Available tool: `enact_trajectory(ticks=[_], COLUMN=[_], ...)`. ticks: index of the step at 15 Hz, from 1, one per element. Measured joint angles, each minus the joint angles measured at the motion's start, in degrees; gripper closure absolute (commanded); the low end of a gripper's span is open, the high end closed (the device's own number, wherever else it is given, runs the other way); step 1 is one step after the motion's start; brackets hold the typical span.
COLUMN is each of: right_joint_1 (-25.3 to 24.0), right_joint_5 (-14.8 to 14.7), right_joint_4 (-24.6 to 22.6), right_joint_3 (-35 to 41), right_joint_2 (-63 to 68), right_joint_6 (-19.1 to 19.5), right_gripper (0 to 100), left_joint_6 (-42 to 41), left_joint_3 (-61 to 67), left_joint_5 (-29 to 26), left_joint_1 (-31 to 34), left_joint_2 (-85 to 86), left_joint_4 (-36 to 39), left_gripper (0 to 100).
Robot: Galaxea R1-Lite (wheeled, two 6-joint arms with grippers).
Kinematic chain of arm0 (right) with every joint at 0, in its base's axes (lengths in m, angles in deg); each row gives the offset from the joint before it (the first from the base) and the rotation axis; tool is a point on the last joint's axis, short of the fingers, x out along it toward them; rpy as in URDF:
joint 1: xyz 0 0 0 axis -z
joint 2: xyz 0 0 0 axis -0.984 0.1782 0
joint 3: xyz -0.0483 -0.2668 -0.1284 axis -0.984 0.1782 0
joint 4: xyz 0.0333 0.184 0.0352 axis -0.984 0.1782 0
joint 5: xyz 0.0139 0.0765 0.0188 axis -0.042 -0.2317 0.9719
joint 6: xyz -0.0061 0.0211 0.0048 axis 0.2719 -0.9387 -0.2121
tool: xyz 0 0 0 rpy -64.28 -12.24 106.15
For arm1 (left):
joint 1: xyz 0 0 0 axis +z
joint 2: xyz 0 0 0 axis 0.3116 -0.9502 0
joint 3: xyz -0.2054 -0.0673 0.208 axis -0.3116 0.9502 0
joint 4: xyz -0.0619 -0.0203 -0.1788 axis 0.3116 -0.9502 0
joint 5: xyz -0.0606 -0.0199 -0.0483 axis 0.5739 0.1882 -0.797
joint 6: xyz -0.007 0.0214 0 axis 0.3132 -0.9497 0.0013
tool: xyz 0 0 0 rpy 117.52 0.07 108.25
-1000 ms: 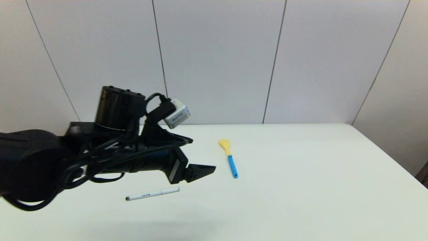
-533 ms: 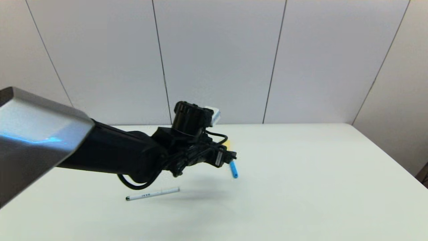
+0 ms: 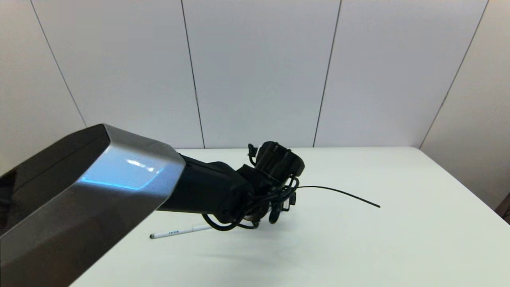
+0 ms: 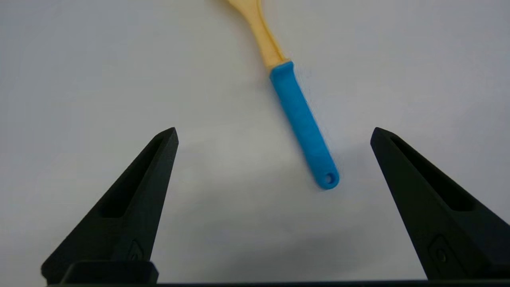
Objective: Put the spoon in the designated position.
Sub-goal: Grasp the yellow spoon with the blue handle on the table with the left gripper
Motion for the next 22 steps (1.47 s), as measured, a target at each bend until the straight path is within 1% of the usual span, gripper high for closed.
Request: enact_trajectory(ticks=[2, 5, 10, 18, 19, 22], right_joint_1=[0.0, 0.0, 0.0, 0.0, 0.0, 0.0], right_joint_5=[0.0, 0.0, 0.0, 0.0, 0.0, 0.0], right_joint_4=[0.0, 0.0, 0.0, 0.0, 0.0, 0.0], right_joint_3=[0.0, 0.0, 0.0, 0.0, 0.0, 0.0], right_joint_2=[0.0, 0.0, 0.0, 0.0, 0.0, 0.0], right_joint_6=[0.0, 0.0, 0.0, 0.0, 0.0, 0.0], right_gripper=[0, 0, 0, 0, 0, 0], left_joint_6=[2.0, 2.4, 3.8, 4.2, 4.2, 4.6], left_joint_3=[-3.6, -8.0, -12.1, -15.5, -15.5, -15.6], left_joint_5=[1.9, 6.8, 10.6, 10.7, 10.7, 10.7], left_joint_1=[-1.0, -1.4, -1.2, -1.0, -0.9, -0.7], left_joint_2=[-2.2, -5.2, -9.7, -13.7, -13.8, -14.0], left_joint_4=[-0.2, -0.2, -0.2, -0.4, -0.4, -0.4], left_gripper=[0, 0, 0, 0, 100, 100])
